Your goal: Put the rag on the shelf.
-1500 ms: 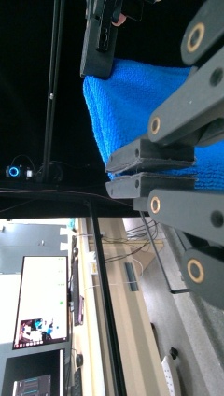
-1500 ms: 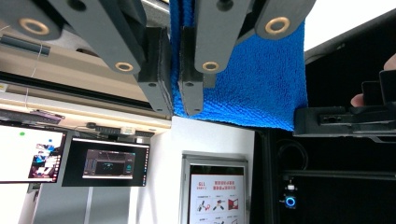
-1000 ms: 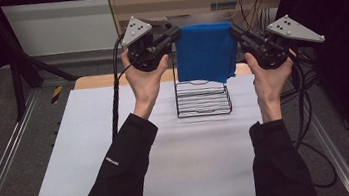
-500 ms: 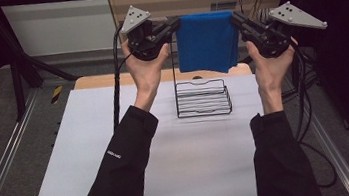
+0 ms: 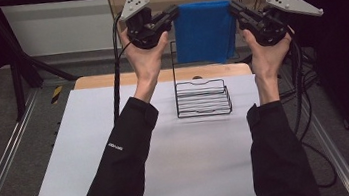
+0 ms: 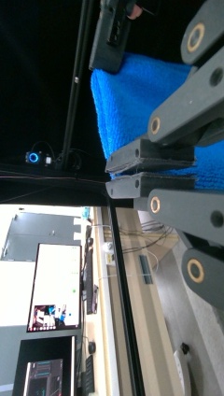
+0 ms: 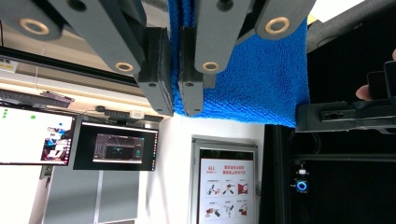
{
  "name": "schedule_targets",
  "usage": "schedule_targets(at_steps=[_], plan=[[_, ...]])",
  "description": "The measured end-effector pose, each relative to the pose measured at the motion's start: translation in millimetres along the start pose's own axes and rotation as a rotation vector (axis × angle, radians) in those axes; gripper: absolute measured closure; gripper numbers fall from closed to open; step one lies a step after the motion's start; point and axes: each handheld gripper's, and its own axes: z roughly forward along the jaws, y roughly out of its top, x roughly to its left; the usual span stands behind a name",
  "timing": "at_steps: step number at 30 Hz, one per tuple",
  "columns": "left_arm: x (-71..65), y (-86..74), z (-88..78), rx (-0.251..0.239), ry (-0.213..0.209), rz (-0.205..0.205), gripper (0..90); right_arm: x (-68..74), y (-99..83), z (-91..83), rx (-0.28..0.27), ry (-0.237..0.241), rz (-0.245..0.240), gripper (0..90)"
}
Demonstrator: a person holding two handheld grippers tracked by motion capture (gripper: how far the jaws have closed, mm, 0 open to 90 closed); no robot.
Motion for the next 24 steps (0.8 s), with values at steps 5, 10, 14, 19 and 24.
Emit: schedule_targets(at_steps=[5, 10, 14, 19, 24], plan=[[3.9, -1.8, 5.7, 0.005, 0.014, 0.004, 86.1, -3.7, -1.4, 7.2, 0.008, -0.003, 0.010, 84.9], [7.5, -5.1, 12.2, 0.014, 0.021, 0.012, 86.0, -10.6, -7.5, 15.0, 0.019, -0.006, 0.021, 84.9], [10.0, -8.1, 16.0, 0.010, 0.022, 0.008, 86.1, -14.5, -10.9, 20.7, 0.024, -0.013, 0.029, 84.8], [13.4, -13.8, 20.3, 0.024, 0.024, 0.033, 86.0, -18.0, -14.3, 25.9, 0.039, -0.019, 0.020, 84.9], [15.8, -22.4, 23.0, 0.048, 0.027, 0.049, 86.1, -20.6, -22.0, 30.0, 0.064, -0.022, 0.006, 84.9]])
